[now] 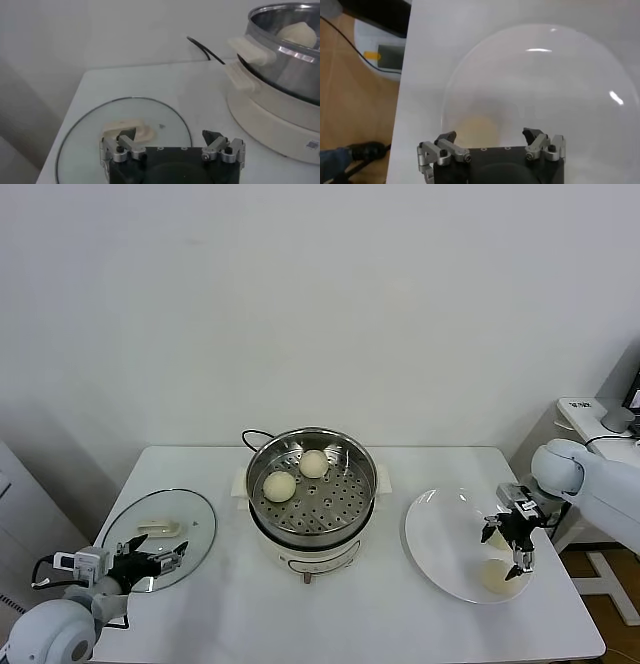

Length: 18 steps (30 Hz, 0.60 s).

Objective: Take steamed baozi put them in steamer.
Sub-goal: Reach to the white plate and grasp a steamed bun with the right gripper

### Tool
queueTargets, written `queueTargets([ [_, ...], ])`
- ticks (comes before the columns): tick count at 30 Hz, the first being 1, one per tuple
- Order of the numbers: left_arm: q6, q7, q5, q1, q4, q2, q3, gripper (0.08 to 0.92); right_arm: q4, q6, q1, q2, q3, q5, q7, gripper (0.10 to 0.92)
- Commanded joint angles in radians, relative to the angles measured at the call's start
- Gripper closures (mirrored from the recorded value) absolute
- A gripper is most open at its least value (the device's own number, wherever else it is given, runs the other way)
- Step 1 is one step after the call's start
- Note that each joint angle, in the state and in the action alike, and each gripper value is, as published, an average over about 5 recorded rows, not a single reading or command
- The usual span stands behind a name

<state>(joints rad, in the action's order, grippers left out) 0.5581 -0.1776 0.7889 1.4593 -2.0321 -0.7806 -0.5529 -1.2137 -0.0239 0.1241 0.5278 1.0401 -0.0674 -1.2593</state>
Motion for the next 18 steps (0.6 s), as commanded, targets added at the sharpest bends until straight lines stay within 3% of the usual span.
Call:
queueTargets([
  [1, 0.001, 0.0, -0.001, 0.0, 0.001, -0.001, 0.002, 0.177, 0.009, -0.028, -0.103, -0.008, -0.094, 0.072, -0.005, 0.203],
  [7, 0.002, -0.001, -0.002, 0.0, 0.0, 0.001, 0.002, 0.177, 0.016, -0.019, -0.135, 0.0, -0.126, 0.077, -0.008, 0.269],
  [18, 0.003, -0.003, -0.002, 0.002, -0.003, 0.001, 0.002, 0.177, 0.024, 0.003, -0.143, 0.009, -0.14, 0.072, -0.032, 0.538],
])
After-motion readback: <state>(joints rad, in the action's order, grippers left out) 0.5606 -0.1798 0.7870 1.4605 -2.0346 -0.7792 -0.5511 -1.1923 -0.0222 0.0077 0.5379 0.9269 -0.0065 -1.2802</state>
